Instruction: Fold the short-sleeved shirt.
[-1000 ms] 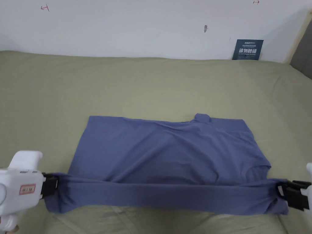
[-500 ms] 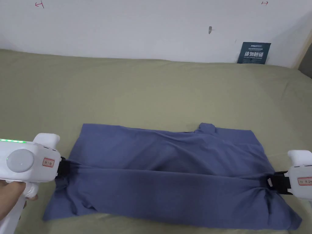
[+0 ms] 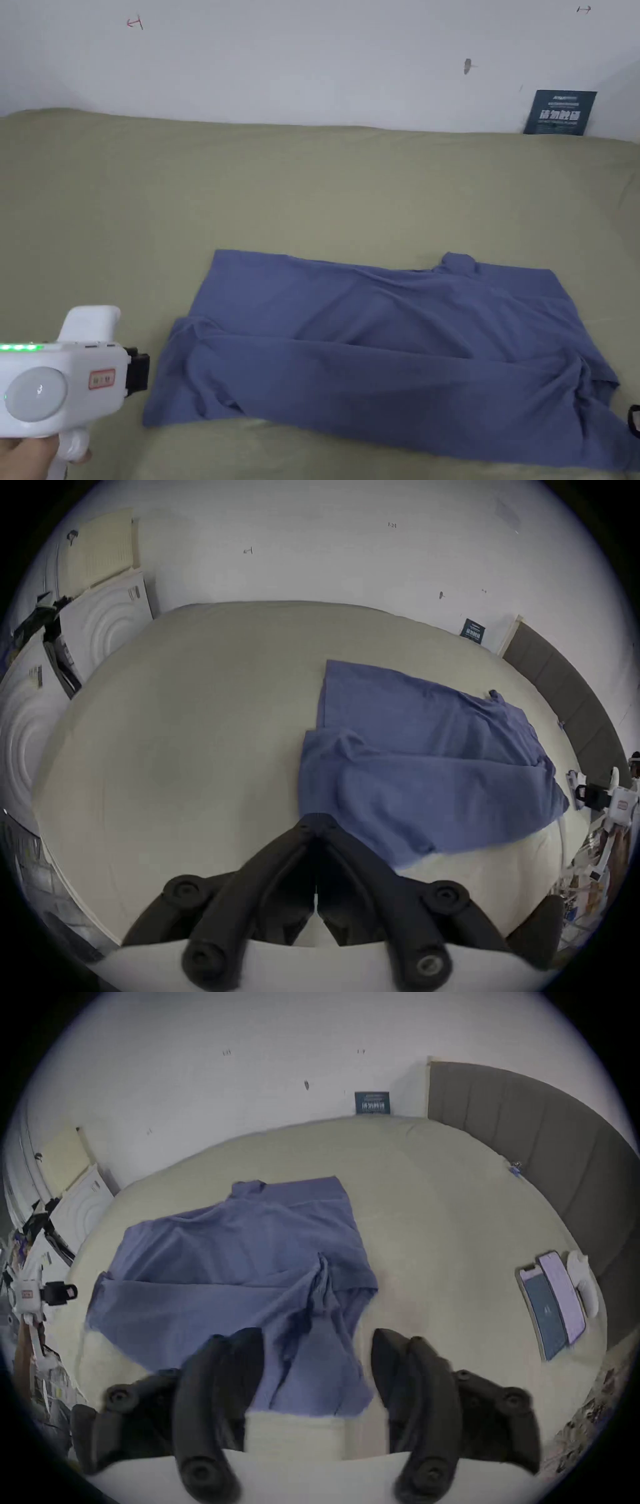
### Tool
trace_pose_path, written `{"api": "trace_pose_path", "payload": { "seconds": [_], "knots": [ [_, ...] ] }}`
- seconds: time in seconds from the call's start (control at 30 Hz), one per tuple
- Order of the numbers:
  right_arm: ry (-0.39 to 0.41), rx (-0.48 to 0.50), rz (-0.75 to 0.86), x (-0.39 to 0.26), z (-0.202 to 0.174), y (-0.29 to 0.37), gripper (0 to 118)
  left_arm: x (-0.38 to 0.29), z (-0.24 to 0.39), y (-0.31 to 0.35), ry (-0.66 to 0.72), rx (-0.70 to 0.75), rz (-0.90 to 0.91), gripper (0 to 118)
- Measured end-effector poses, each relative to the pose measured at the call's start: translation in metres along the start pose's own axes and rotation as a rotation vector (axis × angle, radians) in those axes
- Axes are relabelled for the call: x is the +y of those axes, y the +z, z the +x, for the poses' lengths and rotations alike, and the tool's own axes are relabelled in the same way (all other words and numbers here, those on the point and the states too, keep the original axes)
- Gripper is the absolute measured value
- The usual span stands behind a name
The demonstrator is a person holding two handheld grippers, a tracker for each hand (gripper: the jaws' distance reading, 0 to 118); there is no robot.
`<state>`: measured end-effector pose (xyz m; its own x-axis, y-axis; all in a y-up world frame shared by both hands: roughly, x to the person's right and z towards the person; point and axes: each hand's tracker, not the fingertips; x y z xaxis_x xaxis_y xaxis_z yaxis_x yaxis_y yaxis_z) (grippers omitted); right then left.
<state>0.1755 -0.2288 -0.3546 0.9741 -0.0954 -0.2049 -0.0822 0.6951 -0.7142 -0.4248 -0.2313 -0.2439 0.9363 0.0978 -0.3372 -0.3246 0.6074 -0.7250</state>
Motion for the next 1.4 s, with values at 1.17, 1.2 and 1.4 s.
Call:
{"api": "trace_pose_path", "payload": {
  "seconds": [1.17,1.2,1.4],
  "knots": [
    [-0.028,0.063,-0.183,-0.017,0.031,-0.067,10,-0.009,0.024,-0.063,-0.054,0.019,-0.186,8],
    [-0.033,0.063,-0.176,-0.019,0.031,-0.061,10,-0.009,0.025,-0.060,-0.053,0.021,-0.185,8],
    [-0.059,0.061,-0.138,-0.021,0.037,-0.027,10,-0.007,0.016,-0.047,-0.051,0.031,-0.163,7]
  ]
}}
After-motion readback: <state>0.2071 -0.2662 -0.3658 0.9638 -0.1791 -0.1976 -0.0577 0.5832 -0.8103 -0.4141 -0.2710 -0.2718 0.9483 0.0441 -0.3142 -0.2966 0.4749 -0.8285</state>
